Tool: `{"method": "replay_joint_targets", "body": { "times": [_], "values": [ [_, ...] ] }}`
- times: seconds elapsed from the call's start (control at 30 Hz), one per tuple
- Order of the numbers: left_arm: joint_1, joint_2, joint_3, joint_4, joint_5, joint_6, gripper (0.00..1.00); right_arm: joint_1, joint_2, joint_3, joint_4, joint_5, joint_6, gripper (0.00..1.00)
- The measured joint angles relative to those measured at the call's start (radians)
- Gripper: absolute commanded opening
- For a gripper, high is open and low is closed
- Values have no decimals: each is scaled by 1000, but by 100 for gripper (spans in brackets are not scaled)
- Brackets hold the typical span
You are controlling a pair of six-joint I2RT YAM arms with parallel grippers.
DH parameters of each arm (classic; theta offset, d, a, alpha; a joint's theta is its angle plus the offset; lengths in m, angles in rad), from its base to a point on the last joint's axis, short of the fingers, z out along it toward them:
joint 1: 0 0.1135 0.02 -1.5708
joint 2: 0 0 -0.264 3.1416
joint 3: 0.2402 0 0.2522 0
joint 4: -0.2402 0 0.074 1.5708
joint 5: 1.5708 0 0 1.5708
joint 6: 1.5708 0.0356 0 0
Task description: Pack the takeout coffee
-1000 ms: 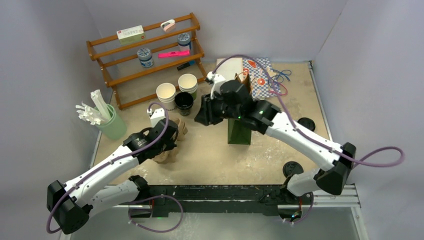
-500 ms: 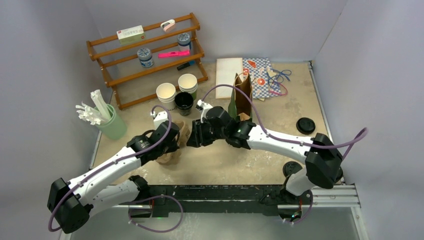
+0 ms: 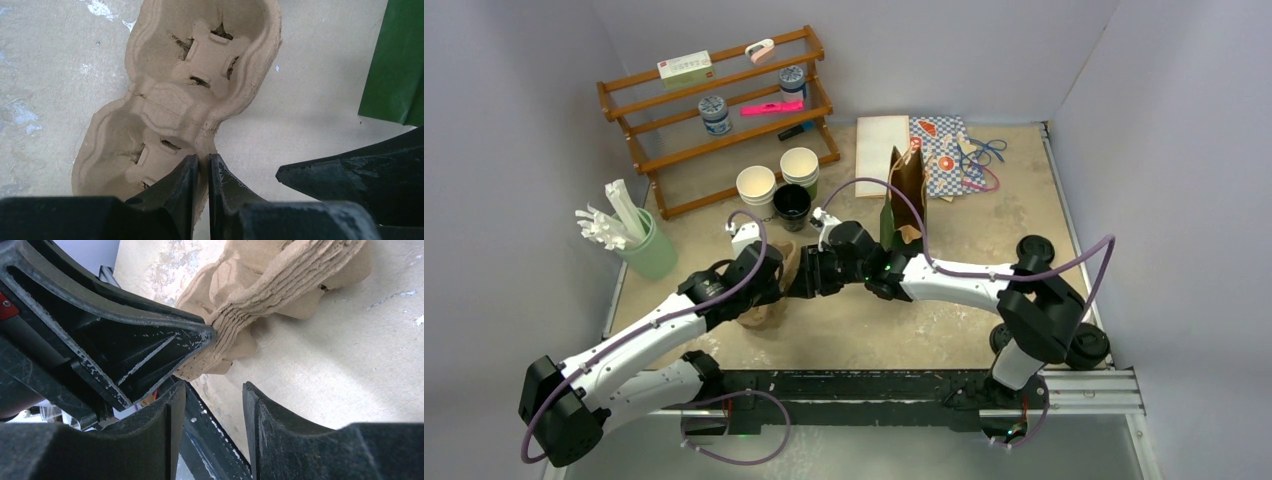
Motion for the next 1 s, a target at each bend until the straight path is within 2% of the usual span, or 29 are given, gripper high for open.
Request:
{"method": "replay_joint_targets", "body": {
  "times": [0.27,0.57,0.73,0.9,1.0],
  "values": [
    [0,-4,0,3,48,24,25,1,64,0,41,-5,8,52],
    [2,-33,0,8,127,124,32,2,70,-11,11,76,19,56],
    [2,-39,0,50,181,211,32,2,6,-51,-10,157,31,54],
    [1,-18,0,97,227,280,38,2,-85,-82,-48,266,48,50],
    [-5,10,0,124,228,323,38,2,-111,-82,-76,327,56,46]
  ]
}}
